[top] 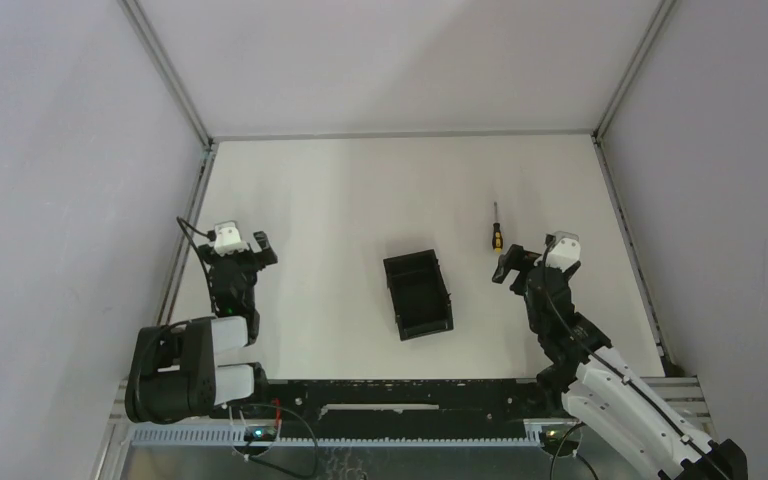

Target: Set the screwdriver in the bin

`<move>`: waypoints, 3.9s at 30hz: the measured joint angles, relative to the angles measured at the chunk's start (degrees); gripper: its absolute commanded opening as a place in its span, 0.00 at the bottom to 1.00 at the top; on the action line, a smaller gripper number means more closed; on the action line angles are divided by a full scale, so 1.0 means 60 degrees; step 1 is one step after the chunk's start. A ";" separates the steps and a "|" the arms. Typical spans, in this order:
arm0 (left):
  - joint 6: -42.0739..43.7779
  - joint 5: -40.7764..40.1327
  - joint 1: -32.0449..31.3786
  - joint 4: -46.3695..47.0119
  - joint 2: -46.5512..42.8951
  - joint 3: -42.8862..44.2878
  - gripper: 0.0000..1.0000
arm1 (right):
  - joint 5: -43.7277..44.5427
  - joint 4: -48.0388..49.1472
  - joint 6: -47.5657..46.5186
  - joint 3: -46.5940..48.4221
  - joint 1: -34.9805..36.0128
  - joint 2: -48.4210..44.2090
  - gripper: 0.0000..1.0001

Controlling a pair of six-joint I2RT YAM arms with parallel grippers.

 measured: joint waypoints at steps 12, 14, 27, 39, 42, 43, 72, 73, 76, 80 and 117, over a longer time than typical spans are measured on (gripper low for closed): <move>0.0000 0.0000 0.0000 0.0000 0.0000 0.0000 1.00 | -0.0168 0.0036 -0.0051 0.0033 -0.0066 0.0393 1.00; 0.0000 0.0000 0.0000 0.0004 0.0000 -0.0004 1.00 | -0.0222 -0.0277 0.0015 0.0375 -0.0164 0.0867 1.00; 0.0000 0.0000 0.0000 0.0000 0.0000 0.0000 1.00 | -0.1738 -0.3169 0.0051 0.7173 -0.2062 0.7592 0.99; 0.0000 -0.0004 0.0000 0.0004 0.0000 0.0000 1.00 | -0.3282 -0.4320 -0.0127 0.8776 -0.2947 1.1489 0.90; 0.0000 -0.0004 0.0000 0.0000 0.0000 -0.0004 1.00 | -0.3490 -0.4302 -0.0200 0.9092 -0.3140 1.2163 0.82; 0.0000 0.0000 0.0000 0.0004 0.0000 0.0000 1.00 | -0.3548 -0.4295 -0.0204 0.9194 -0.3184 1.2407 0.81; 0.0000 -0.0004 0.0000 0.0000 0.0000 0.0000 1.00 | -0.3391 -0.5588 -0.0208 0.9107 -0.1512 0.8867 0.00; 0.0000 -0.0004 0.0000 0.0000 0.0000 0.0000 1.00 | -0.3249 -0.5690 -0.0237 0.8987 -0.0998 0.8619 0.00; 0.0000 0.0000 0.0000 0.0000 0.0000 0.0000 1.00 | -0.3031 -0.5880 -0.0455 0.8681 0.0922 0.8204 0.00; 0.0000 -0.0004 0.0000 0.0004 0.0000 0.0000 1.00 | -0.3093 -0.5982 -0.0962 0.8488 0.3100 0.8120 0.00; 0.0000 0.0000 0.0000 0.0004 0.0000 0.0000 1.00 | -0.3428 -0.5096 -0.1228 0.7034 0.4481 0.9653 0.58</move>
